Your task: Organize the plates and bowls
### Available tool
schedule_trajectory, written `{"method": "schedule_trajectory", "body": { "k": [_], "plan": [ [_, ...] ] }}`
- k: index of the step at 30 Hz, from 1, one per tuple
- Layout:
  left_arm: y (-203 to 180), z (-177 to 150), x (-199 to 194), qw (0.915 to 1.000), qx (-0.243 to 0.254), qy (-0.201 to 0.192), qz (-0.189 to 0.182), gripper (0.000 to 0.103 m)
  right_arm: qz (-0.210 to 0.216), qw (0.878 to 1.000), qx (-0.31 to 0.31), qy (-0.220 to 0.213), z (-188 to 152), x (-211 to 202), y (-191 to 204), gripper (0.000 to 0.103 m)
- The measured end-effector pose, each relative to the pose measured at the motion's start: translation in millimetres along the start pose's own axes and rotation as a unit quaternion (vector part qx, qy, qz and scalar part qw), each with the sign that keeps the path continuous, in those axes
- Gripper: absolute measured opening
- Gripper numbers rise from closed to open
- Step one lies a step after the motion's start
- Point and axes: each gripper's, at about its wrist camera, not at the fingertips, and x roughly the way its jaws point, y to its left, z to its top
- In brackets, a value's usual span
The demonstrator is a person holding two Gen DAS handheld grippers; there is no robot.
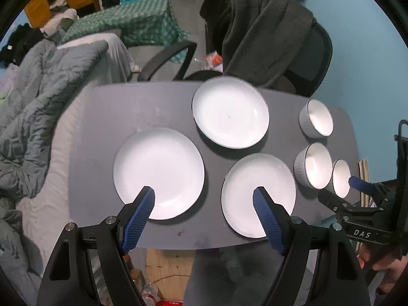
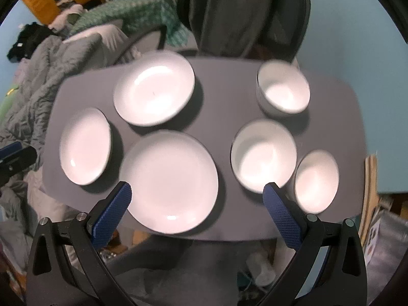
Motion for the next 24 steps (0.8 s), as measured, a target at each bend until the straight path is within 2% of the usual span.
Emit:
{"method": "schedule_trajectory", "body": {
  "k": [9, 14, 20, 22, 24],
  "plan": [
    [6.5, -16.5, 52.4, 0.9990, -0.001, 0.037, -0.025, 0.081, 0.004, 0.999, 0.019, 0.044, -23.9, 51.4, -11.2, 0.101],
    [2.9, -23.7, 78.5, 0.9981, 0.006, 0.053, -0.031, 0.081, 0.025, 0.997, 0.041, 0.068, -36.3, 77.6, -26.7, 0.095],
    [-6.5, -29.7, 103.8, 0.9969, 0.019, 0.067, -0.036, 0.081, 0.046, 0.994, 0.056, 0.077, -41.6, 92.8, -36.8, 0.088],
    [-8.9, -32.1, 113.4, 0.9963, 0.019, 0.072, -0.042, 0.081, 0.046, 0.994, 0.060, 0.083, -40.8, 98.6, -40.6, 0.079],
    [-10.3, -34.2, 122.6, 0.9955, 0.016, 0.082, -0.045, 0.081, 0.042, 0.993, 0.054, 0.092, -40.4, 103.7, -43.0, 0.076]
  ]
}}
